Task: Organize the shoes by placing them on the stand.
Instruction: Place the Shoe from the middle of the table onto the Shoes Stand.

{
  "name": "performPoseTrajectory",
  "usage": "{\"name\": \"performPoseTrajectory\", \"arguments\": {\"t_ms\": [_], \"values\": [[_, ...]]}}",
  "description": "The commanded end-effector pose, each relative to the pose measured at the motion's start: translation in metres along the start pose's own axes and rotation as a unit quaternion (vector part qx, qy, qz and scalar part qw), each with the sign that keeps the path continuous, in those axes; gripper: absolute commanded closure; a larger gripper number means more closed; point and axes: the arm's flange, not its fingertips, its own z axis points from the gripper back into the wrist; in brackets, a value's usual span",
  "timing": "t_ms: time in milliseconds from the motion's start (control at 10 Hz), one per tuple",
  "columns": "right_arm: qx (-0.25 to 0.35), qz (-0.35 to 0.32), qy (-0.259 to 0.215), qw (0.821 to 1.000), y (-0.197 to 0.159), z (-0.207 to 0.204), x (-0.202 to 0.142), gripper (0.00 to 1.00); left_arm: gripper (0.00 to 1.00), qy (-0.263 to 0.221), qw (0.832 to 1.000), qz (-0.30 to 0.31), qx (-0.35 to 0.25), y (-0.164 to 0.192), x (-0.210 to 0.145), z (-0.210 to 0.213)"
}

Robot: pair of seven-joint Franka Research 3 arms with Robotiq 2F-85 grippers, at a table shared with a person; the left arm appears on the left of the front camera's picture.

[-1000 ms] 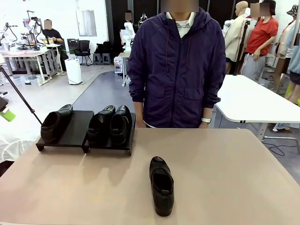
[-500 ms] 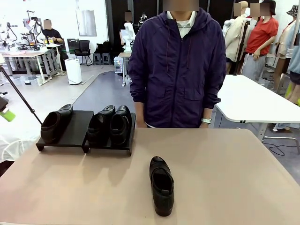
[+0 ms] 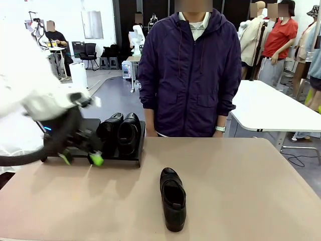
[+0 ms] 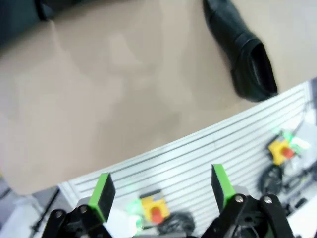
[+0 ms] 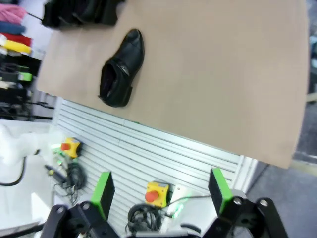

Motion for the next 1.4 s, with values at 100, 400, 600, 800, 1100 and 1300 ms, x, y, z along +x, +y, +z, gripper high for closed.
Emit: {"name": "performPoseTrajectory", "arguments": {"t_ms": [100, 400, 600, 800, 1100, 1300], "values": [[0.008, -0.003, -0.001, 1.000, 0.003, 0.002, 0.003, 0.00, 0.00, -0.016, 0.997, 0.077, 0.027, -0.077, 0.024, -0.052], [0.008, -0.003, -0.001, 1.000, 0.003, 0.002, 0.003, 0.00, 0.00, -0.019, 0.987, 0.154, 0.037, -0.137, 0.027, -0.103], [0.008, -0.003, -0.001, 1.000, 0.003, 0.002, 0.003, 0.00, 0.00, 0.012, 0.986, 0.164, 0.011, -0.129, 0.049, -0.088], [0.008, -0.003, -0.001, 1.000, 0.003, 0.002, 0.003, 0.00, 0.00, -0.010, 0.989, 0.147, 0.023, -0.139, 0.020, -0.108], [0.008, -0.003, -0.001, 1.000, 0.003, 0.002, 0.003, 0.00, 0.00, 0.002, 0.989, 0.149, 0.016, -0.142, 0.026, -0.109], [0.008, -0.003, -0.001, 1.000, 0.003, 0.002, 0.003, 0.00, 0.00, -0.011, 0.995, 0.101, -0.002, -0.149, 0.042, -0.135]]}}
